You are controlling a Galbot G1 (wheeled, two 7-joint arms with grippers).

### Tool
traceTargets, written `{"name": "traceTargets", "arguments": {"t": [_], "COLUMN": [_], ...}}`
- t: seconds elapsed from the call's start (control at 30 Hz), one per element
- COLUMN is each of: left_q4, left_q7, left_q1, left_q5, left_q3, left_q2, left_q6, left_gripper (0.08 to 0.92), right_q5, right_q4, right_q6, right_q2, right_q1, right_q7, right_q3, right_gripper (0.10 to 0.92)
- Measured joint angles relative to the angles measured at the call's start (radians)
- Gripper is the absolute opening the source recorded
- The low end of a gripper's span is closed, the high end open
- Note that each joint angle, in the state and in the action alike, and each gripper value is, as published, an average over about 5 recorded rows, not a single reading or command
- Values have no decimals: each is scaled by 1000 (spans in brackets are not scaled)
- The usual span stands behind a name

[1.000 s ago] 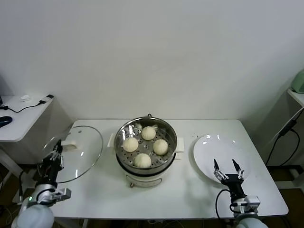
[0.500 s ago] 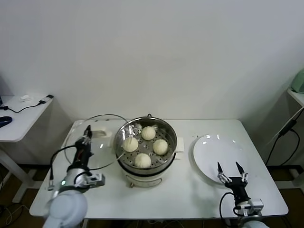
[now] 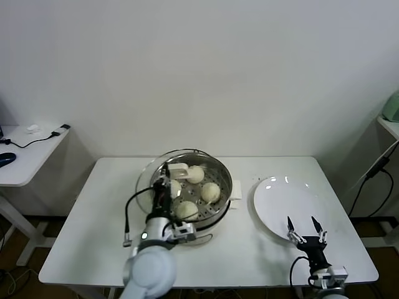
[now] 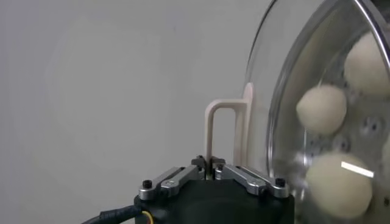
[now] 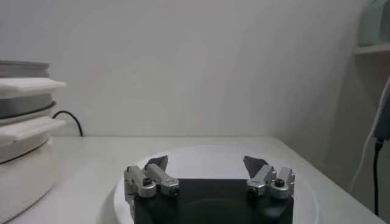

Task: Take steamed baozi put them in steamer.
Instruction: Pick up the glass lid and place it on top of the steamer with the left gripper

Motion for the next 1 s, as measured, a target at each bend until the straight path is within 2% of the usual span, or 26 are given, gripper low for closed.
{"name": "traceTargets", "arguments": {"t": [0.4,1.0], "left_q4": [129,235], "left_q7": [-32,-88], "left_q1": [-47,-62], "left_q5": [106,135], "left_q3": [81,62], "left_q2": [-105,-110], "left_q6": [28,33], "left_gripper": [138,138], "right_q5": [0,-10], "right_q4": [-10,-21], "right_q6": [24,45], "right_q2": [21,39], "right_q1": [-5,10], "right_q7": [-4,0], "right_q3": [27,40], "right_gripper": [823,822]}}
